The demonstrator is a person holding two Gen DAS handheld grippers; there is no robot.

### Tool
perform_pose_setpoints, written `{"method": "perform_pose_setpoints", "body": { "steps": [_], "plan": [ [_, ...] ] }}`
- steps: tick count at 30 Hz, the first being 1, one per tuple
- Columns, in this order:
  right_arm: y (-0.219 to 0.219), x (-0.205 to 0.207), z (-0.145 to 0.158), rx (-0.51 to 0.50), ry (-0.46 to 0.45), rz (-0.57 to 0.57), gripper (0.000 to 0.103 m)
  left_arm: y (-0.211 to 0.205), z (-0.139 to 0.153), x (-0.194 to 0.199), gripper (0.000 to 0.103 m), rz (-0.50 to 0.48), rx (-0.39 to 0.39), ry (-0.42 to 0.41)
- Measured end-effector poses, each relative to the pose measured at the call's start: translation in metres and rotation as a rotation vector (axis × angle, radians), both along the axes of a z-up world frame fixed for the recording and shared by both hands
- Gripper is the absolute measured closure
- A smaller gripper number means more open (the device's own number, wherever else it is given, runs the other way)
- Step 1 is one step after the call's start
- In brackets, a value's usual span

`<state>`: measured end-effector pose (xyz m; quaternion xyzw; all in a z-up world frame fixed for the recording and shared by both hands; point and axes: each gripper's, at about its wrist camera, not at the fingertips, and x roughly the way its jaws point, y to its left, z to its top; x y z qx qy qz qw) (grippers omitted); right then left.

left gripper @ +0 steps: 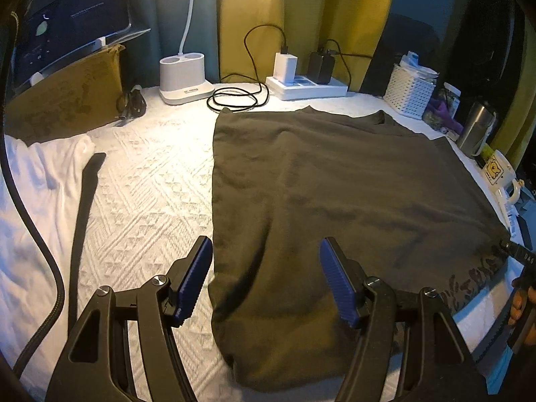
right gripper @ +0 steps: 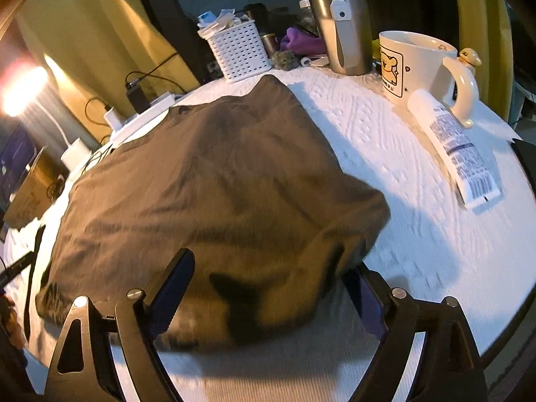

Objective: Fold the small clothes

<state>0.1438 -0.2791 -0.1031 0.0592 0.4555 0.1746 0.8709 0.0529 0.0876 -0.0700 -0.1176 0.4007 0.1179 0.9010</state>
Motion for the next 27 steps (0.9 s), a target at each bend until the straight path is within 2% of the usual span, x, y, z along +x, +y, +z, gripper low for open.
{"method": "perform_pose_setpoints", "body": {
  "steps": [11,13,14,15,17,18,20,21,27],
  "plan": [
    [0.023,0.014,-0.002,0.017,-0.025,-0.007,0.015,0.014,-0.010,0.024,0.036,0.001,-0.022,0.035],
    [0.029,0.014,-0.002,0.007,-0.036,0.001,0.030,0.017,-0.011,0.026,0.036,-0.003,-0.026,0.038],
    [0.031,0.015,-0.003,-0.004,-0.037,-0.001,0.046,0.018,-0.012,0.027,0.036,-0.004,-0.027,0.039],
    [0.033,0.015,-0.003,-0.016,-0.040,-0.003,0.057,0.020,-0.012,0.028,0.036,-0.006,-0.029,0.039],
    [0.038,0.017,-0.004,-0.025,-0.044,0.002,0.062,0.023,-0.013,0.029,0.036,-0.008,-0.033,0.040],
    [0.040,0.018,-0.004,-0.030,-0.043,0.009,0.072,0.025,-0.014,0.029,0.036,-0.009,-0.036,0.041],
    [0.046,0.021,-0.004,-0.045,-0.040,0.026,0.084,0.030,-0.016,0.030,0.036,-0.010,-0.042,0.042],
    [0.047,0.023,-0.005,-0.042,-0.031,0.034,0.088,0.032,-0.017,0.030,0.036,-0.010,-0.047,0.043],
    [0.055,0.033,0.014,0.050,-0.020,0.050,0.093,0.047,-0.020,0.027,0.036,-0.005,-0.064,0.038]
  ]
}}
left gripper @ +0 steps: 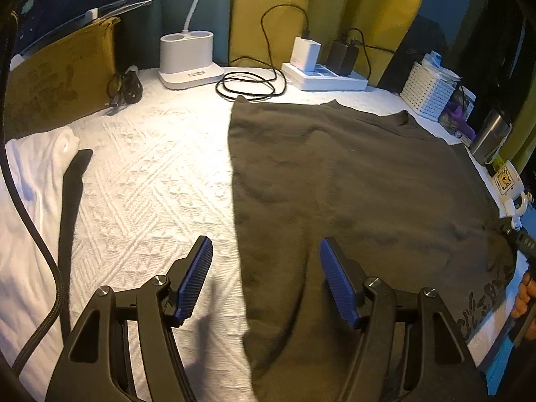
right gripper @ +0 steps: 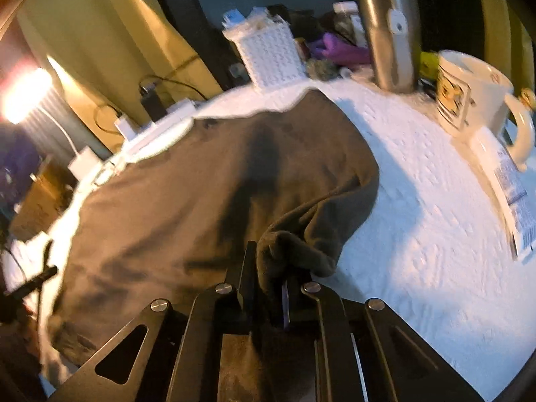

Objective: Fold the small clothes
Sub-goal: 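Grasp the side edge of the folded shirt with the right tool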

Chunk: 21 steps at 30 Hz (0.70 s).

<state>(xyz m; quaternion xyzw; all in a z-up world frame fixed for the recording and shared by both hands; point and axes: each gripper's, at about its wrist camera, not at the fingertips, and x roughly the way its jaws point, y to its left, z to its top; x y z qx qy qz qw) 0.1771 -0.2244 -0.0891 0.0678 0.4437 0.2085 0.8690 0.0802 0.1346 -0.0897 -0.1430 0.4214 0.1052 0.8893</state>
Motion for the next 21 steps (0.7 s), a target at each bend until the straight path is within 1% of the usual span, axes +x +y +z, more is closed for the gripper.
{"method": "perform_pose_setpoints", "body": {
  "steps": [5,10,16,21],
  "plan": [
    [0.037,0.000,0.032,0.030,-0.059,0.076,0.093,0.011,0.000,-0.006,0.036,0.002,-0.017,-0.015],
    [0.094,-0.009,0.053,0.040,-0.101,0.190,0.094,0.023,0.005,-0.016,0.036,-0.001,-0.025,-0.044],
    [0.162,-0.030,0.062,0.040,-0.115,0.332,0.094,0.041,0.009,-0.032,0.036,0.018,-0.036,-0.071],
    [0.217,-0.062,0.053,0.027,-0.099,0.474,0.094,0.054,0.009,-0.043,0.036,0.031,-0.050,-0.087]
  ]
}}
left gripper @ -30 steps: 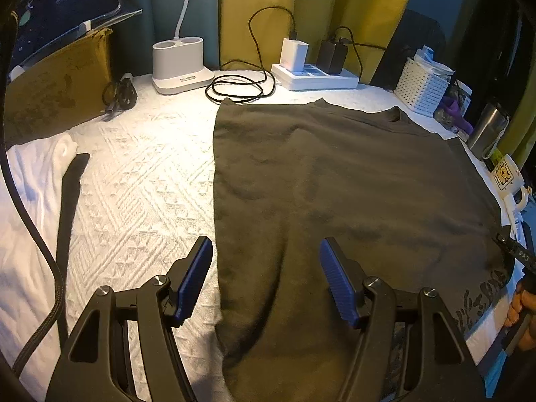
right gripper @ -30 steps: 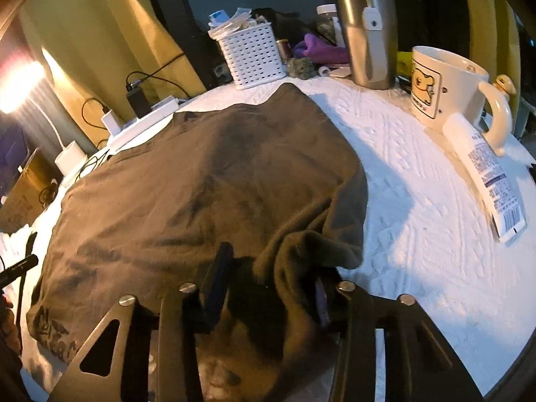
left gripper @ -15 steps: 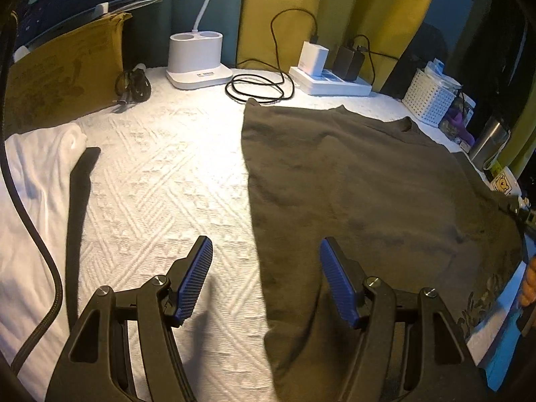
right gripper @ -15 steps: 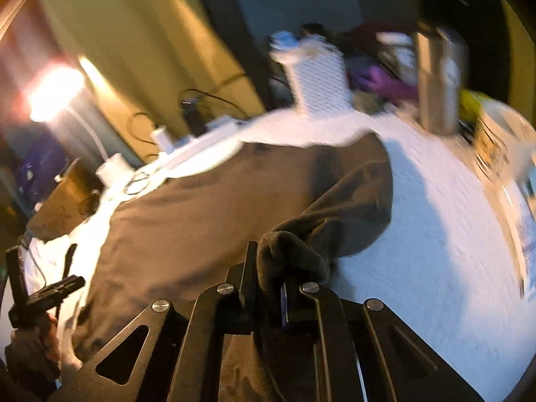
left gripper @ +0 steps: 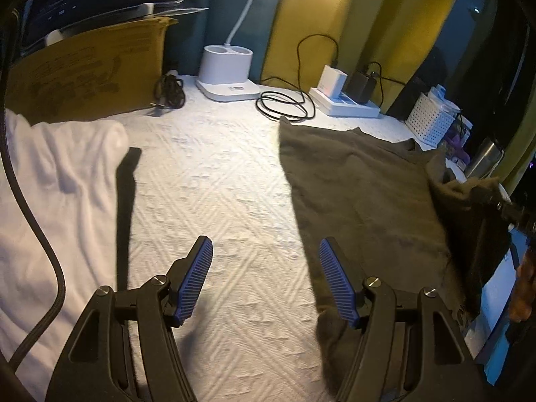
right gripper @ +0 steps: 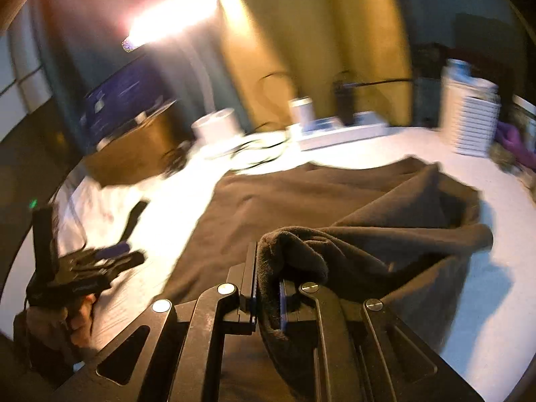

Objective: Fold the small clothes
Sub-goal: 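Grasp the side edge of the folded shirt with the right tool, then lift the held side and fold it lengthwise over with the right tool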

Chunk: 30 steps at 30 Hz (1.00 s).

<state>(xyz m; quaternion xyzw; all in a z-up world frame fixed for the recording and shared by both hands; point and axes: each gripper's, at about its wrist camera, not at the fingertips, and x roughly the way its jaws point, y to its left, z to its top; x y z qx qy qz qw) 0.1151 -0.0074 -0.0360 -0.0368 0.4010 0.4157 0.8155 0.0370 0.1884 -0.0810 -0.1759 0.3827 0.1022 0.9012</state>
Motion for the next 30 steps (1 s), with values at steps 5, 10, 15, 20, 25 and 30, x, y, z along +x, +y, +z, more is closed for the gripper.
{"method": "perform_pose_setpoints", "body": {
  "steps": [5,10,15,20,25,30],
  "plan": [
    [0.048,-0.034,-0.015,-0.039,0.009,0.119,0.094,0.008,0.002,-0.013,0.036,0.007,-0.006,-0.019],
    [0.080,-0.057,-0.033,-0.093,0.009,0.188,0.094,0.017,0.003,-0.027,0.036,0.021,-0.005,-0.028],
    [0.100,-0.077,-0.053,-0.163,0.008,0.239,0.094,0.021,0.003,-0.038,0.036,0.029,-0.004,-0.031],
    [0.113,-0.097,-0.068,-0.238,-0.002,0.287,0.089,0.019,0.004,-0.042,0.036,0.021,-0.001,-0.028],
    [0.108,-0.107,-0.063,-0.179,0.033,0.319,0.050,0.014,0.007,-0.041,0.036,0.011,0.015,-0.025],
    [0.095,-0.114,-0.047,-0.137,-0.003,0.328,0.038,0.010,0.017,-0.034,0.036,0.022,0.041,-0.027]
  ]
}}
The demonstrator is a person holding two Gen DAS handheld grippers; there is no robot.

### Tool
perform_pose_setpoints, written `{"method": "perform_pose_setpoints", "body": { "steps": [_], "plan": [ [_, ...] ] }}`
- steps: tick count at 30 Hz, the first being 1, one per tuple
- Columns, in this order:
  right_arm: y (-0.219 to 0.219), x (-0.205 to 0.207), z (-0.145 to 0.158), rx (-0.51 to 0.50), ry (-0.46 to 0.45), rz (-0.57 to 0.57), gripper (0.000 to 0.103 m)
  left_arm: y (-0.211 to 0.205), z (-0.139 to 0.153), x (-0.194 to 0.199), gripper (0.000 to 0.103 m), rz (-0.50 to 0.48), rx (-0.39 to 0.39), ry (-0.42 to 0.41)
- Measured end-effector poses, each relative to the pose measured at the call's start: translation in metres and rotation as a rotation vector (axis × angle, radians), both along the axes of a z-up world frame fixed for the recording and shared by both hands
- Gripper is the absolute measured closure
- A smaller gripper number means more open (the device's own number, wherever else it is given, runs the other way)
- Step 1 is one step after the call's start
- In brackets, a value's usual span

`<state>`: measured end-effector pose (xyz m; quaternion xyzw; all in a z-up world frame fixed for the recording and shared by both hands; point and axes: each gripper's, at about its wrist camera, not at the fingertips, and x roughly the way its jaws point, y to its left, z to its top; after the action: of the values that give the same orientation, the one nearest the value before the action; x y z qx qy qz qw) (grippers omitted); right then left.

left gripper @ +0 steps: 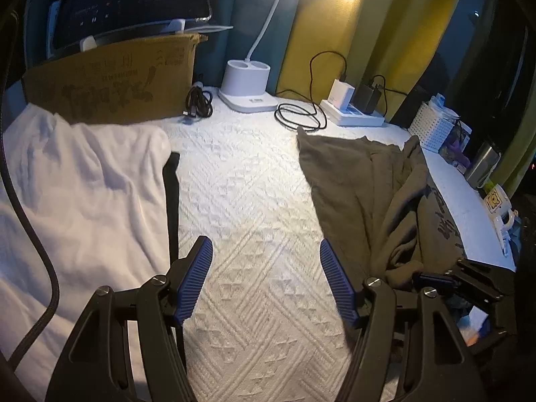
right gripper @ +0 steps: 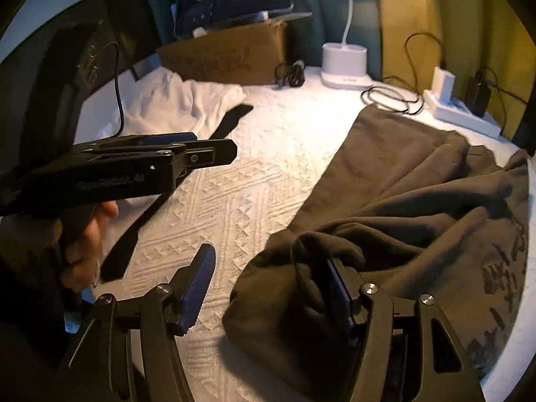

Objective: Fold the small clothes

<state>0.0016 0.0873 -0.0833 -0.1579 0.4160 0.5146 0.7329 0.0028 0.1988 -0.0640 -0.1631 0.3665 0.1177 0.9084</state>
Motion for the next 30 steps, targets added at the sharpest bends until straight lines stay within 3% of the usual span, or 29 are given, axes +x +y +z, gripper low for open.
{"method": "perform_pose_setpoints", "body": {
  "steps": [11,23,30],
  "plan": [
    [-0.083,0.064,0.022,0.060,-0.034,-0.204,0.038,-0.056,0.018,0.056,0.036,-0.125,0.094,0.026],
    [-0.162,0.143,-0.006,0.073,0.014,-0.358,0.038,-0.136,0.016,0.142,0.036,-0.345,0.139,0.084],
    [-0.192,0.177,-0.018,0.092,0.027,-0.410,0.038,-0.167,-0.005,0.204,0.037,-0.477,0.144,0.161]
  ]
}}
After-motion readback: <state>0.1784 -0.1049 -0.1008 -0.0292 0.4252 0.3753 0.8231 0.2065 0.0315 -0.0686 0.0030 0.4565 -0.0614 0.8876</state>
